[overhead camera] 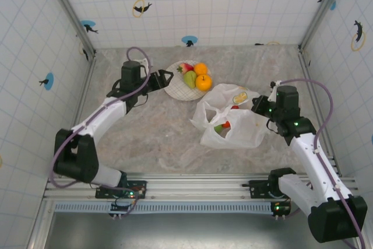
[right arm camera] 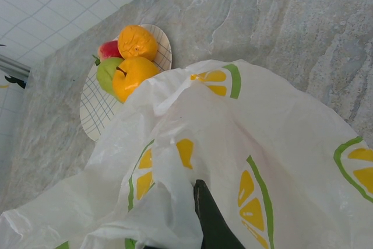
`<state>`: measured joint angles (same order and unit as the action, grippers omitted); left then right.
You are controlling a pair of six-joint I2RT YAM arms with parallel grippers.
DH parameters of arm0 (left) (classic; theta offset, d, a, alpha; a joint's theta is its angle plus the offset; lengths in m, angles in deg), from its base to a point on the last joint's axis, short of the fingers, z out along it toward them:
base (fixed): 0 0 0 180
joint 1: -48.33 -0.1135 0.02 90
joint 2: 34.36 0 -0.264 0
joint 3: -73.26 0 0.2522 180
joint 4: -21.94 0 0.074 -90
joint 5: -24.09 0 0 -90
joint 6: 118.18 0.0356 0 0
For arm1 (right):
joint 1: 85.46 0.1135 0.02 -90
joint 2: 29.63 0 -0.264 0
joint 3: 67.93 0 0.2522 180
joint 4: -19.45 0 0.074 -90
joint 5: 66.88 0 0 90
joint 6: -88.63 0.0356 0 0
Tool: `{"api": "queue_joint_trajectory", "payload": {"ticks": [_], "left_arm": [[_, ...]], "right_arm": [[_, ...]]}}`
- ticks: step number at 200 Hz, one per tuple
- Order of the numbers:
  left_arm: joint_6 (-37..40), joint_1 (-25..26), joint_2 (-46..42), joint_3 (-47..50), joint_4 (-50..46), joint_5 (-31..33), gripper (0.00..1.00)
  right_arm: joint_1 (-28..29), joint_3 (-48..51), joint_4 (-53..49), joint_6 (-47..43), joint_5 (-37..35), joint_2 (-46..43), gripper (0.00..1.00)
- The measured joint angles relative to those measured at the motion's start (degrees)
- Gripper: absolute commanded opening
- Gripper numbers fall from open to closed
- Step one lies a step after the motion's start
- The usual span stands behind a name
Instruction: Place the fruits into the plastic bag
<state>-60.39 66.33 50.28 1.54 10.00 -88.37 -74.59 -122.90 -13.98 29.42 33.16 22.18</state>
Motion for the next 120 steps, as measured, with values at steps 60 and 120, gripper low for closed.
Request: {"api": "queue_joint_trajectory", "payload": {"ticks": [60, 120], "left_arm": [[0.0, 0.33, 12.94, -5.73, 0.68, 0.22, 0.83], [-1.36, 1.66, 23.8, -11.72, 2.99, -0.85, 0.87]], "right_arm": [[0.2, -0.42, 0.11, -0.13, 0.33, 2.8, 0.0], [1.51, -1.18, 0.13, 0.37, 0.7, 5.11, 0.0]]}}
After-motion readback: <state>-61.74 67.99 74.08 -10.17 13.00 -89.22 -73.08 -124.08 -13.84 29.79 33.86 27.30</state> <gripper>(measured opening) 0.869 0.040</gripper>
